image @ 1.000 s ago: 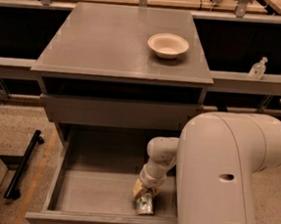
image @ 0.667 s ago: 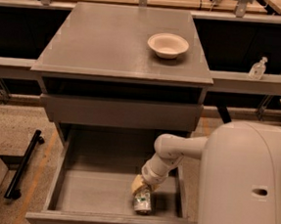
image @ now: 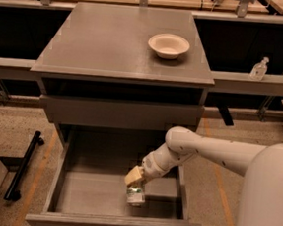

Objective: Pick 7up can from middle drawer and place on counter

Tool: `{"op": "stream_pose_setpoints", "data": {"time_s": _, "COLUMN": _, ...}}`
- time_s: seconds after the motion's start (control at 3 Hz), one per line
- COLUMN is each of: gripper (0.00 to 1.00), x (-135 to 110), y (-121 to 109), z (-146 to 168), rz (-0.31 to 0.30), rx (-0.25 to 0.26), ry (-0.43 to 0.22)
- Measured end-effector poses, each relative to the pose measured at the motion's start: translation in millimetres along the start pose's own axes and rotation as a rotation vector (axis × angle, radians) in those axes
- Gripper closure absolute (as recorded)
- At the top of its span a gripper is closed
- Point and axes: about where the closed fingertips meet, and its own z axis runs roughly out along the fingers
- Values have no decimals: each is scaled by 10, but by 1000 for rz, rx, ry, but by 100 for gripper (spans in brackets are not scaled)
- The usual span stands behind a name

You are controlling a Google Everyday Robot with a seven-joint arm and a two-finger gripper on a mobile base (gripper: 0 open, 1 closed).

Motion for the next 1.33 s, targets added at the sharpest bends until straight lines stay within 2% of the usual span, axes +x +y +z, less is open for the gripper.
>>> {"op": "stream_pose_setpoints", "data": {"time_s": 0.33, "gripper": 100, "x": -113, "y": 327, "z": -395, "rz": -99, "rx": -68, "ry": -64}}
{"op": "stream_pose_setpoints", "data": {"time_s": 0.67, "gripper": 100, "x": -167, "y": 569, "z": -825, "rz": -189, "rx": -83, "ry": -118}}
{"op": "stream_pose_setpoints", "data": {"time_s": 1.0, "gripper": 100, "x": -247, "y": 764, "z": -1343, "rz": -273, "rx": -61, "ry": -176}}
{"op": "stream_pose_setpoints", "data": {"time_s": 1.33, "gripper": 100, "x": -479, "y": 1001, "z": -1959, "rz": -393, "rx": -13, "ry": -243}}
